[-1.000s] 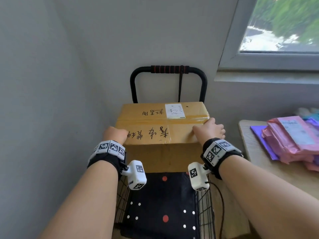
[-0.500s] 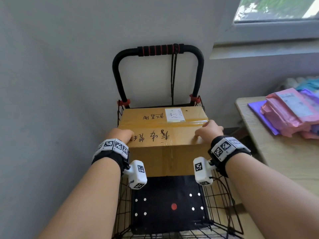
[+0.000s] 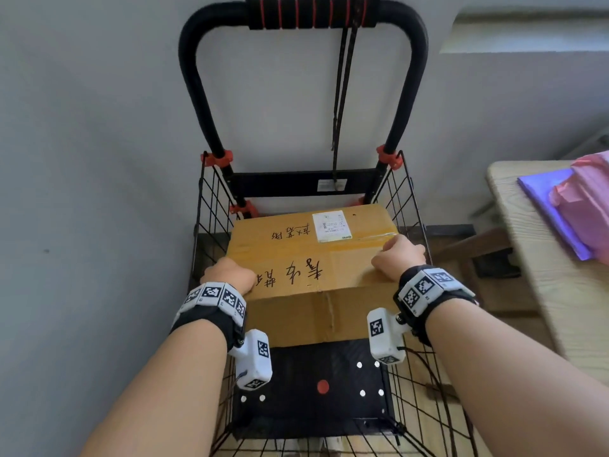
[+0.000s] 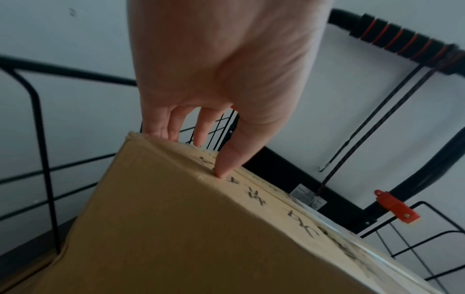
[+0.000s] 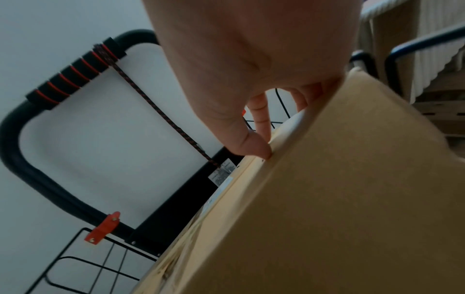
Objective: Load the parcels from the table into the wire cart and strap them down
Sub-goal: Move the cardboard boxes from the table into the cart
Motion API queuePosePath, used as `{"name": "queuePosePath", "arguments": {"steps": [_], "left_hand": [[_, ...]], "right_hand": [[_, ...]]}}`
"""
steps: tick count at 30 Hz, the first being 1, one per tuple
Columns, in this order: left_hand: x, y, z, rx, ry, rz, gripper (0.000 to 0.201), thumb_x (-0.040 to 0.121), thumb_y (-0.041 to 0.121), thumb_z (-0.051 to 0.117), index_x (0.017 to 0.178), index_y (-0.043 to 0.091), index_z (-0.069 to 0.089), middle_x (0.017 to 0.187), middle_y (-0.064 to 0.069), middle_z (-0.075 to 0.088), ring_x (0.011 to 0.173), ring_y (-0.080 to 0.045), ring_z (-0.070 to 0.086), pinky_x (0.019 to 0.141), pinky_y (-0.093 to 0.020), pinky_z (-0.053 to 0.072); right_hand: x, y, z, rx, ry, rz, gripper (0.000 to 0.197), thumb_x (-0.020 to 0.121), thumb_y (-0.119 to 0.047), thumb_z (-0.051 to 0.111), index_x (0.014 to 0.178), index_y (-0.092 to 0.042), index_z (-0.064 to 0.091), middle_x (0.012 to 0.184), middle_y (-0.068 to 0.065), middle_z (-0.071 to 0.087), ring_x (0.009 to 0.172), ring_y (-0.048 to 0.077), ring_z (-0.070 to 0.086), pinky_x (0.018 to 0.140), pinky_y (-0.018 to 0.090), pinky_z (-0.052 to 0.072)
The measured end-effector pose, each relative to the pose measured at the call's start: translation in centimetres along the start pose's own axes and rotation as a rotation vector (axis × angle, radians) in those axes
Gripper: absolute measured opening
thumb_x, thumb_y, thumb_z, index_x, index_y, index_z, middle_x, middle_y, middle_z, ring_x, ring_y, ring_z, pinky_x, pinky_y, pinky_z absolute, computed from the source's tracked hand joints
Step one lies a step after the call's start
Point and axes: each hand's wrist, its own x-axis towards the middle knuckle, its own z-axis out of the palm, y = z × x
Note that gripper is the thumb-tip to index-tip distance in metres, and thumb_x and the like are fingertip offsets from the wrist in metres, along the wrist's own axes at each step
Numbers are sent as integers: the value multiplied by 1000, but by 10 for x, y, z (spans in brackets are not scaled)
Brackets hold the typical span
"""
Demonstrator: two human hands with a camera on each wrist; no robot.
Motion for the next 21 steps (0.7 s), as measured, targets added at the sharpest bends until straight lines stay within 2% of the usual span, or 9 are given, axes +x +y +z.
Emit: {"name": "queuePosePath", "arguments": {"steps": [3, 5, 6, 8, 9, 12, 16, 21], "left_hand": [[19, -1, 16, -7, 8, -16, 15, 76, 12, 63, 70, 9, 49, 86, -11, 61, 87, -30, 64, 71, -31, 50], [30, -2, 28, -14, 13, -15, 11, 76, 11, 62, 73, 6, 54, 87, -11, 61, 84, -29, 63, 67, -30, 48], [36, -3, 34, -19, 24, -8, 11, 77, 12, 63, 83, 5, 57, 94, -12, 63, 87, -30, 62, 69, -30, 48], [50, -5, 49, -27, 47, -10, 28, 79, 14, 65, 105, 8, 59, 108, -13, 61, 98, -31, 60, 75, -33, 49], [56, -6, 56, -26, 57, -11, 33, 79, 15, 66, 110, 9, 57, 111, -13, 60, 102, -31, 58, 80, -35, 50], [73, -11, 75, -40, 77, -7, 35, 76, 12, 66, 110, 12, 58, 115, -14, 58, 104, -32, 57, 88, -41, 52], [96, -19, 96, -108, 85, -12, 37, 78, 10, 65, 115, 17, 60, 121, -12, 57, 106, -30, 57, 90, -40, 50], [112, -33, 108, -212, 87, -43, 34, 82, 11, 65, 114, 21, 58, 117, -4, 59, 91, -20, 52, 74, -32, 42]], "right_hand": [[19, 4, 15, 11, -17, -24, 29, 84, -19, 58, 112, -23, 51, 126, 12, 35, 98, 30, 53, 83, 35, 46], [30, 5, 27, 19, 0, -16, 27, 84, -19, 57, 110, -23, 52, 125, 12, 35, 94, 31, 54, 84, 37, 48], [35, 6, 33, 23, 11, -14, 27, 84, -19, 56, 110, -24, 52, 125, 12, 35, 93, 30, 55, 85, 38, 49], [47, 9, 45, 29, 18, -11, 29, 85, -19, 57, 113, -25, 52, 126, 12, 35, 92, 30, 55, 83, 37, 49], [53, 11, 52, 35, 18, -10, 31, 85, -20, 57, 115, -25, 51, 126, 12, 35, 94, 30, 55, 85, 38, 50], [71, 16, 70, 56, 1, -17, 41, 83, -18, 61, 122, -27, 50, 128, 11, 35, 101, 33, 55, 92, 42, 51], [90, 17, 90, 101, 8, -62, 52, 81, -20, 64, 130, -29, 48, 132, 10, 34, 108, 32, 54, 95, 42, 49], [101, 1, 104, 101, 53, -64, 55, 79, -23, 65, 130, -30, 48, 131, 8, 36, 112, 32, 51, 98, 44, 47]]}}
